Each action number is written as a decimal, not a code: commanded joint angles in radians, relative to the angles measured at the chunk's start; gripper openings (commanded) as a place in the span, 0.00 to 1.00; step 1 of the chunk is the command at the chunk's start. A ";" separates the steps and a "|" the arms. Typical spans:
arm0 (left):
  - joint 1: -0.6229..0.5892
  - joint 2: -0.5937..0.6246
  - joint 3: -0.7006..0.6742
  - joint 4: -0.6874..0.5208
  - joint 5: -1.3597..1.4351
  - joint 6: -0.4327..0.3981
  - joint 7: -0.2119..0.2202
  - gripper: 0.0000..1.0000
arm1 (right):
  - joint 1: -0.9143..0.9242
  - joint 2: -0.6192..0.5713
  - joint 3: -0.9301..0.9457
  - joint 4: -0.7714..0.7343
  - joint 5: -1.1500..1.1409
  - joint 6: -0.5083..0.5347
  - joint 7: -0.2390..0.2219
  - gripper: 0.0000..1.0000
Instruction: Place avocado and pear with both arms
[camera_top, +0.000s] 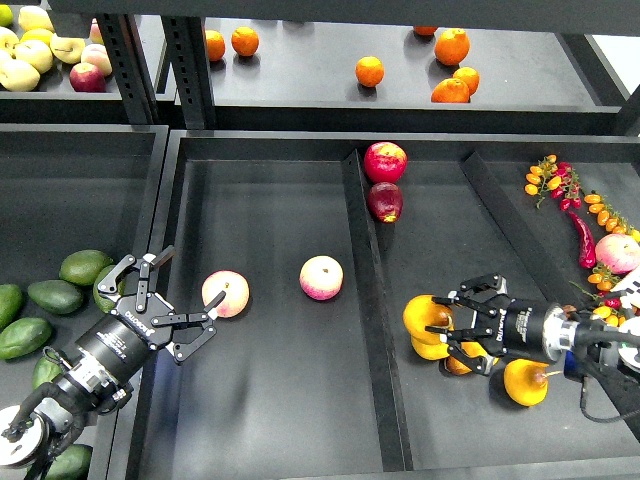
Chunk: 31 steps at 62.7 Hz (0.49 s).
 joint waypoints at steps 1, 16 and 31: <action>0.000 0.000 0.002 0.001 -0.001 0.000 0.000 0.99 | -0.051 0.001 0.002 -0.022 -0.027 0.026 0.000 0.09; 0.000 0.000 0.002 0.000 -0.001 0.000 0.000 0.99 | -0.065 0.034 0.006 -0.100 -0.059 0.070 0.000 0.10; 0.000 0.000 0.000 0.000 -0.001 0.000 0.000 0.99 | -0.064 0.088 0.014 -0.168 -0.074 0.087 0.000 0.13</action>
